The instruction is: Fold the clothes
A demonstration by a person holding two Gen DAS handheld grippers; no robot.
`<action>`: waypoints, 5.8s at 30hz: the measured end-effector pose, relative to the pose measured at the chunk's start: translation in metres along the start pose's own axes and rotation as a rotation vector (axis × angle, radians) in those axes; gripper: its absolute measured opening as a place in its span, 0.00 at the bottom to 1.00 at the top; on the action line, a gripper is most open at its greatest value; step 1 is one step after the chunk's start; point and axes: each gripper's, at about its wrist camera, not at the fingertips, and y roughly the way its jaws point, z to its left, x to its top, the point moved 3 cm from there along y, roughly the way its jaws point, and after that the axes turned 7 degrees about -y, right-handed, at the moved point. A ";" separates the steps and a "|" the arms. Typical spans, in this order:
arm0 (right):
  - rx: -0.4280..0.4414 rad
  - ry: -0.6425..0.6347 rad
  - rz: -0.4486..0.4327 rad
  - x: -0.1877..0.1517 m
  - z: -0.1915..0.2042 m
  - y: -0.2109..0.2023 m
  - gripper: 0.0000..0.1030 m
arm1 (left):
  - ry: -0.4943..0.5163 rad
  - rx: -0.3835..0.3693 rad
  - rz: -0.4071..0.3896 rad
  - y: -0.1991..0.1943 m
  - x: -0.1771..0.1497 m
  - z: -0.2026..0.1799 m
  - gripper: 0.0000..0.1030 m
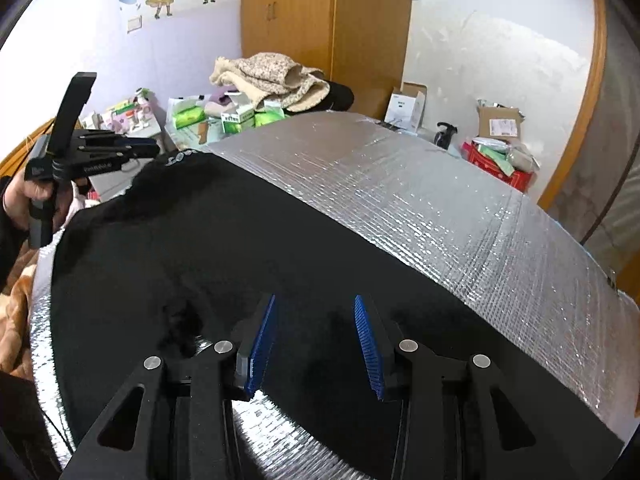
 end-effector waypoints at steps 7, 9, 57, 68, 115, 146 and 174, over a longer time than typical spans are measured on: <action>0.025 0.005 0.024 0.008 -0.022 0.030 0.40 | -0.034 0.008 0.043 0.037 0.010 0.016 0.23; 0.029 -0.004 0.034 0.010 -0.028 0.039 0.40 | -0.038 0.014 0.059 0.048 0.012 0.018 0.24; 0.001 -0.039 -0.095 0.031 -0.041 -0.007 0.03 | -0.112 -0.029 -0.244 -0.039 0.031 0.029 0.01; 0.022 -0.068 -0.178 -0.017 0.044 -0.108 0.03 | -0.229 -0.098 -0.401 -0.151 -0.061 0.037 0.01; 0.269 0.810 -0.058 -0.164 0.065 -0.109 0.42 | -0.768 -0.330 -0.091 -0.127 -0.190 0.026 0.33; 0.342 0.999 -0.091 -0.173 0.046 -0.089 0.42 | -0.843 -0.373 -0.112 -0.121 -0.184 0.037 0.33; 0.455 0.858 -0.084 -0.174 0.095 -0.130 0.03 | -0.708 -0.368 -0.096 -0.117 -0.175 0.075 0.06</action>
